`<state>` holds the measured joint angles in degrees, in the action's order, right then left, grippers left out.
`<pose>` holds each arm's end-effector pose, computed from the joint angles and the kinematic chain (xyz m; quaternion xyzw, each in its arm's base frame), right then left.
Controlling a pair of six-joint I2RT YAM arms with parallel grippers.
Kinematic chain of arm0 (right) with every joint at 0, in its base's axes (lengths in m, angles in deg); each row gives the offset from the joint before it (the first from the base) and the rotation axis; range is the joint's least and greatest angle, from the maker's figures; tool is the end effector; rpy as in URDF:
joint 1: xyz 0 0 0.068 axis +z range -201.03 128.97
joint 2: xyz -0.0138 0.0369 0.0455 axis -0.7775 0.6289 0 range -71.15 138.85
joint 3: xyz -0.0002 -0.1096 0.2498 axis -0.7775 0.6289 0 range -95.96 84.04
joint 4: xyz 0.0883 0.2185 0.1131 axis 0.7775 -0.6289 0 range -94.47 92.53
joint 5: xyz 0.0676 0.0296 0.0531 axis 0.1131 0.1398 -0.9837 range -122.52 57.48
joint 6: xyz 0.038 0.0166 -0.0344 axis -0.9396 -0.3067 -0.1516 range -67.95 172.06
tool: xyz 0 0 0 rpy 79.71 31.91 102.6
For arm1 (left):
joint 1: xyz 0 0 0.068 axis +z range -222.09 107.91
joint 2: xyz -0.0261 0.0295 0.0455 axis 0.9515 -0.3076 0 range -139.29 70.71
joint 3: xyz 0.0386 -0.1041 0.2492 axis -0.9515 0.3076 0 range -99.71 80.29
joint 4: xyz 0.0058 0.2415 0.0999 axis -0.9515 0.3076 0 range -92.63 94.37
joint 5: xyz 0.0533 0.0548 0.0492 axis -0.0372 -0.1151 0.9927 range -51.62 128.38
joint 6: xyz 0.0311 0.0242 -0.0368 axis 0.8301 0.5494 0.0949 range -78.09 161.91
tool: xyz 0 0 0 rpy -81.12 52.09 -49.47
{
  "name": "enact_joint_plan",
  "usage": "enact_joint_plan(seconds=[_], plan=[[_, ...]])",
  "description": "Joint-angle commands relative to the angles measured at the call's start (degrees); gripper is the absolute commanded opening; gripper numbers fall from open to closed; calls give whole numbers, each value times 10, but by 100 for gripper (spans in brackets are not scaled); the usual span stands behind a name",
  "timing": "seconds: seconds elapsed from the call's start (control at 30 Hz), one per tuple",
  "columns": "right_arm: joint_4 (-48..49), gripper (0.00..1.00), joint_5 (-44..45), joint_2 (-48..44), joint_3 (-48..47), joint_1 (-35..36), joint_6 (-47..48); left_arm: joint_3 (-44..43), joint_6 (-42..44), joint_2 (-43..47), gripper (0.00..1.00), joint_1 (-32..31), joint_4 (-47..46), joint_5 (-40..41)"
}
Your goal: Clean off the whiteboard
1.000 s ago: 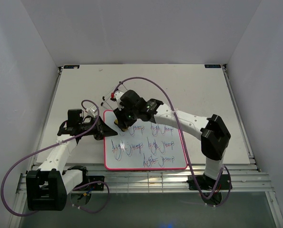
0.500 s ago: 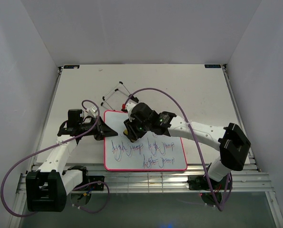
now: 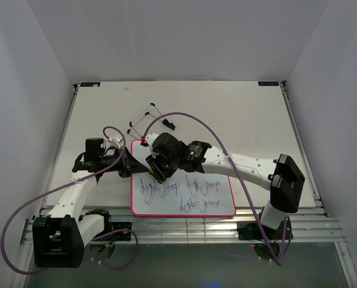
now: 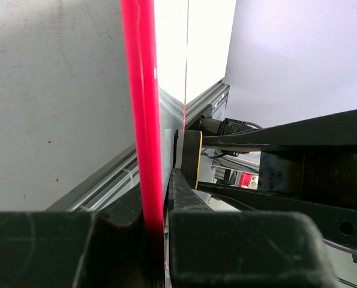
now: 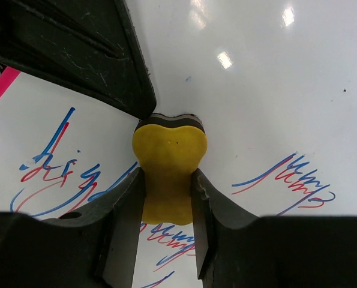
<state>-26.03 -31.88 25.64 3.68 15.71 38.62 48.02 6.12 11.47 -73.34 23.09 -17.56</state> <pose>0.1506 0.3495 0.2864 -0.4125 0.8266 0.2425 0.2961 0.1869 -0.0336 0.2081 -0.1051 0.8436 -0.5111 0.1267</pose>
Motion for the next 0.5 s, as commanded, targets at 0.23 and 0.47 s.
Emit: enact_joint_plan(seconds=[0.23,0.47], plan=[[-29,34,15,41,102,-111,-10,-16,54,26,0,-7,-59,42],[53,35,-56,-75,322,-253,-11,-15,50,33,0,-6,-56,57]])
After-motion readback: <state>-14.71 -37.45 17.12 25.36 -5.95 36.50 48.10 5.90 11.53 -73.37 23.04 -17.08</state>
